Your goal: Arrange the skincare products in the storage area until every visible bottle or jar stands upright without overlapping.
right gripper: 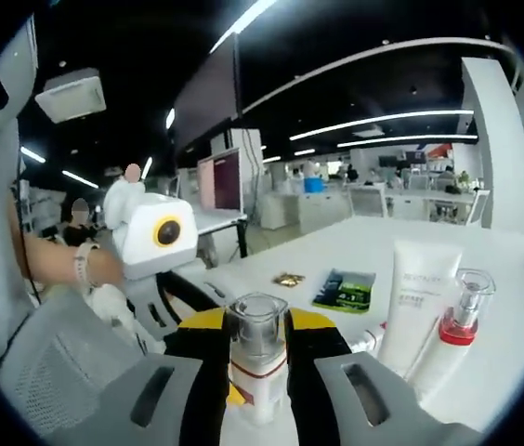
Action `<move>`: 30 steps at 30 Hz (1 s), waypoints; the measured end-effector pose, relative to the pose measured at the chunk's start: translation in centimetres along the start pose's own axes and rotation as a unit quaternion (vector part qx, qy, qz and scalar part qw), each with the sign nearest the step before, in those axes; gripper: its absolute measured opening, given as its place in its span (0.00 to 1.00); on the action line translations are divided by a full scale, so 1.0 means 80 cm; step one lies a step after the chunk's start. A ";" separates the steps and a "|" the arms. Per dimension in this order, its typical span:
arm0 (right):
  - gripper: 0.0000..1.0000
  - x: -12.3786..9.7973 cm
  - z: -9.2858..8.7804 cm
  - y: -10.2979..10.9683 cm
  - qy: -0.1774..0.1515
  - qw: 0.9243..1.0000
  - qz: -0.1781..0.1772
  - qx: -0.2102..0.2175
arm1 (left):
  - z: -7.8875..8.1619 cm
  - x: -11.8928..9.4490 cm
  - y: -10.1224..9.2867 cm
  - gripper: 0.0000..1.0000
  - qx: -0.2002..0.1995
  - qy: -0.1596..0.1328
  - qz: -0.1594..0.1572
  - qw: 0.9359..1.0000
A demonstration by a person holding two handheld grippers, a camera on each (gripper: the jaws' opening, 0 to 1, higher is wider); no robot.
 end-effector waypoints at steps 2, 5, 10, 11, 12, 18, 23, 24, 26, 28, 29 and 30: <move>0.22 0.001 -0.003 -0.003 -0.002 1.000 -0.005 -0.002 | 0.003 0.004 -0.002 0.22 0.000 0.004 0.004 1.000; 0.22 0.005 -0.007 -0.005 0.003 1.000 -0.003 0.002 | 0.003 0.012 -0.002 0.23 0.004 0.017 0.006 1.000; 0.22 0.013 -0.020 -0.002 0.031 0.999 -0.005 -0.012 | -0.005 0.031 0.007 0.25 0.027 0.054 0.010 0.998; 0.22 0.013 -0.021 -0.004 0.036 0.999 -0.011 -0.018 | -0.007 0.034 0.009 0.25 0.028 0.057 0.007 0.998; 0.22 0.014 -0.021 -0.002 0.040 0.999 -0.012 -0.013 | -0.009 0.036 0.010 0.24 0.029 0.060 0.007 0.998; 0.22 0.015 -0.029 -0.001 0.069 0.997 -0.018 -0.015 | -0.022 0.043 0.014 0.22 0.028 0.074 0.013 0.997; 0.22 0.019 -0.033 0.002 0.083 0.996 -0.018 -0.018 | -0.029 0.044 0.015 0.23 0.023 0.078 0.018 0.996; 0.22 0.019 -0.033 0.002 0.086 0.996 -0.018 -0.019 | -0.030 0.045 0.016 0.23 0.022 0.079 0.020 0.996; 0.22 0.021 -0.035 0.003 0.092 0.995 -0.018 -0.021 | -0.034 0.046 0.017 0.23 0.022 0.082 0.022 0.996; 0.23 0.021 -0.036 0.004 0.098 0.995 -0.015 -0.018 | -0.036 0.047 0.016 0.24 0.025 0.087 0.022 0.996; 0.23 0.020 -0.036 0.004 0.096 0.995 -0.014 -0.018 | -0.036 0.046 0.017 0.24 0.026 0.081 0.022 0.996; 0.23 0.020 -0.035 0.004 0.097 0.995 -0.016 -0.019 | -0.037 0.046 0.017 0.24 0.031 0.078 0.021 0.996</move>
Point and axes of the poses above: the point that each gripper's makers call its tool centre point, and the gripper's own axes: x roughly forward along the fingers, y roughly to its left, z roughly out of its top, the point moved 10 cm from there along -x, roughly backward along the fingers, and after that the axes turned 8 degrees about y, right-handed, at the moved point
